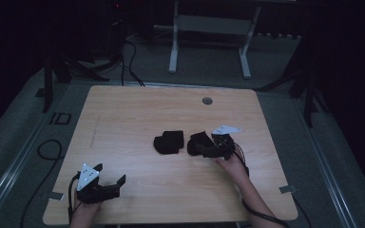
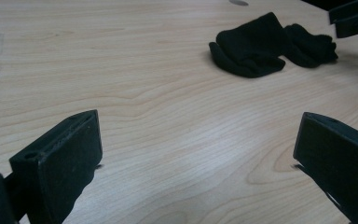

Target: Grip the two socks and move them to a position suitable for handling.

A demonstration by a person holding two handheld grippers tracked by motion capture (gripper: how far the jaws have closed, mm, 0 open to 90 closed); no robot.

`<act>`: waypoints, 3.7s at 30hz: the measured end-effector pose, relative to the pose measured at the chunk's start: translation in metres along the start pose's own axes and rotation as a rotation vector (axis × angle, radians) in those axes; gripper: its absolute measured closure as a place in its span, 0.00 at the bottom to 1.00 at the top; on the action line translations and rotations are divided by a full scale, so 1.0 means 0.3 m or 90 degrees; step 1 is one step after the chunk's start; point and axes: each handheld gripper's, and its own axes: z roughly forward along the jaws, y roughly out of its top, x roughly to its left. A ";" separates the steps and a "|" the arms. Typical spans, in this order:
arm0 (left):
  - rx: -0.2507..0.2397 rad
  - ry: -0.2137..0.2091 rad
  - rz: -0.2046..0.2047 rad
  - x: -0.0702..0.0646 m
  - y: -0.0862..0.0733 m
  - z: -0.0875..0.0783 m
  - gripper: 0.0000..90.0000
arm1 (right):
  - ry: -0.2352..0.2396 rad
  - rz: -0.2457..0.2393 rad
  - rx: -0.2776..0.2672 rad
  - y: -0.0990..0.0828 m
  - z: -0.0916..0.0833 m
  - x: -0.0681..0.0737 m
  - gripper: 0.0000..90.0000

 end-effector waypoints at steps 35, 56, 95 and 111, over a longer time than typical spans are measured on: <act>0.029 -0.027 -0.002 -0.010 -0.004 0.018 0.02 | -0.056 -0.046 -0.007 0.058 -0.076 0.135 0.85; 0.035 -0.047 0.012 -0.062 0.004 0.037 0.04 | 0.008 -0.101 -0.020 -0.044 -0.250 0.334 0.85; 0.172 -0.282 0.120 -0.399 0.073 0.317 0.33 | 0.039 -0.017 0.038 -0.097 -0.216 0.229 0.51; 0.246 -0.295 0.194 -0.444 0.107 0.446 0.82 | 0.052 -0.058 0.109 -0.172 -0.114 0.252 0.87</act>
